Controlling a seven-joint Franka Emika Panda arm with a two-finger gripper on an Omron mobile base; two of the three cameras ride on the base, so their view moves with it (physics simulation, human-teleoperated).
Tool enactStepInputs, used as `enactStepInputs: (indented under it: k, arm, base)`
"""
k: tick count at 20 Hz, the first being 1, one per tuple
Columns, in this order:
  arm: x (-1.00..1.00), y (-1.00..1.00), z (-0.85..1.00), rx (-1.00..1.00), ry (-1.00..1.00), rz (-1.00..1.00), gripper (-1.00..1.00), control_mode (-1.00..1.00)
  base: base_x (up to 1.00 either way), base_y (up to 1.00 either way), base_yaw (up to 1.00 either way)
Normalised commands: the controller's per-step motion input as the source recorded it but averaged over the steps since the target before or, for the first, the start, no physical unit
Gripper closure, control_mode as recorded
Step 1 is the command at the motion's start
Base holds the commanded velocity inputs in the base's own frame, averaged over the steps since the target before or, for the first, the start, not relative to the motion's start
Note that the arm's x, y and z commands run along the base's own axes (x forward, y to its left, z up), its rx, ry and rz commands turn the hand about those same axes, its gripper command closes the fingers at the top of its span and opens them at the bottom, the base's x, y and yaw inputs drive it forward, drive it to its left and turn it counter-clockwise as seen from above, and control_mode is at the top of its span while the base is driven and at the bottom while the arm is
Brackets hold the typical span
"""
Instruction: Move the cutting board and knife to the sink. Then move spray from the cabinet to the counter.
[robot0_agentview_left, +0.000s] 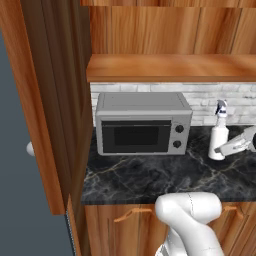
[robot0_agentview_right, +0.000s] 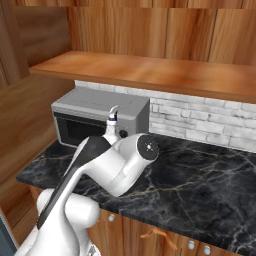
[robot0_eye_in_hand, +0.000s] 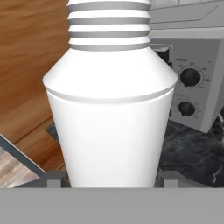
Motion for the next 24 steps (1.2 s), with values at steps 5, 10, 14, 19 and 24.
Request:
enactStepInputs:
  k: [5,10,14,19,24]
  arm:
    - [0.06,-0.03,-0.45,0.04,-0.06,0.10,1.00,-1.00]
    - [0.13,-0.01,-0.42,0.00,0.00,0.06,1.00,-1.00]
    - [0.09,-0.02,-0.42,0.00,-0.03,0.06,1.00,-1.00]
    - [0.08,-0.02,-0.40,0.00,-0.05,0.06,1.00,-1.00]
    - [0.08,0.00,-0.42,0.00,-0.02,0.07,1.00,-1.00]
  base:
    - [0.00,0.00,0.00]
    - [0.00,0.00,0.00]
    - [0.00,0.00,0.00]
    - [0.00,0.00,0.00]
    - [0.00,0.00,0.00]
